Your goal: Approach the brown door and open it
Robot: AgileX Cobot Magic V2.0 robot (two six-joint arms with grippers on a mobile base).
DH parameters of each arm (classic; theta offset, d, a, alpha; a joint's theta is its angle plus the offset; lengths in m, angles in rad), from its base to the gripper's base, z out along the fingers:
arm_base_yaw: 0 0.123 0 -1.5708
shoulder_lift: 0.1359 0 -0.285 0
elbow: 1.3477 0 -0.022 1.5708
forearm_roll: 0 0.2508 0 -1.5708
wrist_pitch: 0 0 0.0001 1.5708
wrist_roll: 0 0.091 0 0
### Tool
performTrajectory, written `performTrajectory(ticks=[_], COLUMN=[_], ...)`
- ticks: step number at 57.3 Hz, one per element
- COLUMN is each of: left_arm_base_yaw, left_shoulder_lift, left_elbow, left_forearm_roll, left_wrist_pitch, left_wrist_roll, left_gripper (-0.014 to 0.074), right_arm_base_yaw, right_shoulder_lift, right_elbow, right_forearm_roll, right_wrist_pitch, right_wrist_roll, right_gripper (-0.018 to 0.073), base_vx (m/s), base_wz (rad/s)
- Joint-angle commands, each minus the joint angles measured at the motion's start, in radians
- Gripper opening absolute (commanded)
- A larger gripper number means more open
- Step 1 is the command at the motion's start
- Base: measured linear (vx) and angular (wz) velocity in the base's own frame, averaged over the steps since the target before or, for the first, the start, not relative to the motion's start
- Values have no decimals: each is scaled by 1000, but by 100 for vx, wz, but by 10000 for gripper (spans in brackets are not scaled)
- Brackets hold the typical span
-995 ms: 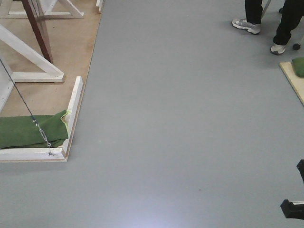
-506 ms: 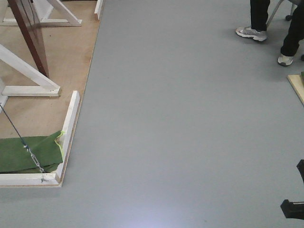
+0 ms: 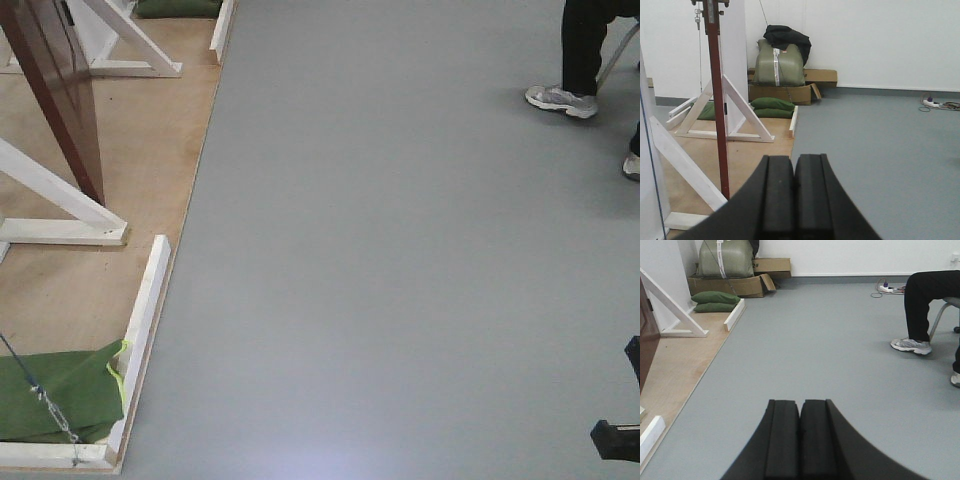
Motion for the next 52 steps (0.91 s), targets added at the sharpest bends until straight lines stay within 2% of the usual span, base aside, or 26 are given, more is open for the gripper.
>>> performTrajectory(ticks=[1, 52], left_arm_base_yaw=[1, 1], left_shoulder_lift=[-17, -15], left_elbow=[-25, -25], left_forearm_roll=[-3, -3], left_wrist_pitch=[-82, -82], left_wrist_roll=[-4, -4], left_gripper=[-3, -3], right_arm_base_yaw=[-1, -1], right_shoulder_lift=[-12, -12], right_elbow=[5, 5], right_forearm_roll=[-1, -1], right_wrist_pitch=[-81, -81], right_wrist_roll=[-6, -6], right_gripper=[0, 0], base_vx=[41, 41], base_wz=[6, 1])
